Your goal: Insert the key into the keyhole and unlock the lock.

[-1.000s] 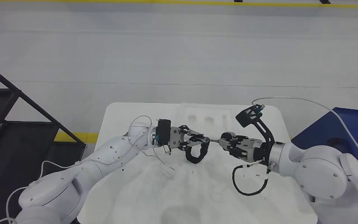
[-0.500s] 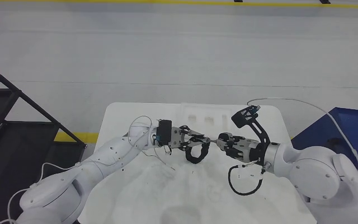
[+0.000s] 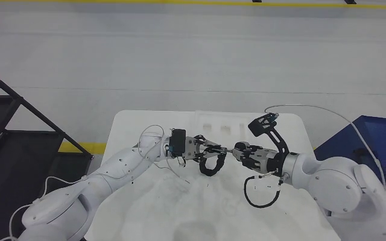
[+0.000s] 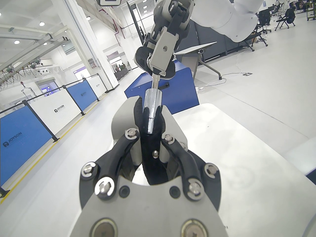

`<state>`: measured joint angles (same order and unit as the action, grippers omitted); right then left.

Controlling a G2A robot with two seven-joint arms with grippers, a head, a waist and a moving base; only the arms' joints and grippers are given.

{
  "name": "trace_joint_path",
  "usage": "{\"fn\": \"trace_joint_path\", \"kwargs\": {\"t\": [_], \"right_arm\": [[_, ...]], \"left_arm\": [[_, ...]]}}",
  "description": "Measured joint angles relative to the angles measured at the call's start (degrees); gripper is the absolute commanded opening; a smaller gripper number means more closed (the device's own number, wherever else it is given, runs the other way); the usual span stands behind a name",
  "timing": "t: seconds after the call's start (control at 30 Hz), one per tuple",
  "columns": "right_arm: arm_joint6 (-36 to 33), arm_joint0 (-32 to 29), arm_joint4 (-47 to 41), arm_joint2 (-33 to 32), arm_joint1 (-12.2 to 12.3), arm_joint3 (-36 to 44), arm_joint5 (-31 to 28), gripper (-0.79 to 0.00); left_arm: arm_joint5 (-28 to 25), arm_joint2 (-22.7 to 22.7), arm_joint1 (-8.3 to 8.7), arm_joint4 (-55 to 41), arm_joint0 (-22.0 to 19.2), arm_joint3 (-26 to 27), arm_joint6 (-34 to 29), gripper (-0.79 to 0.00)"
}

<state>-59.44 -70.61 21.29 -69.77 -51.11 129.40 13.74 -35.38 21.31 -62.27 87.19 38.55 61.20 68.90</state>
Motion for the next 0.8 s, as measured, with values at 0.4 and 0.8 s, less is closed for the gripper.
{"fn": "trace_joint_path", "kwargs": {"t": [0.4,0.8], "right_arm": [[1.4,0.4,-3.7,0.8,-0.5,-2.5,-1.8,0.0],[2.8,1.9,-4.7,-0.9,-0.3,-5.4,-17.8,0.0]], "left_arm": [[0.8,0.4,0.24,0.4,0.5,0.9,0.8,-0.785],[-3.9,0.8,0.73,-10.1,2.0,1.8,-3.9,-0.785]]}}
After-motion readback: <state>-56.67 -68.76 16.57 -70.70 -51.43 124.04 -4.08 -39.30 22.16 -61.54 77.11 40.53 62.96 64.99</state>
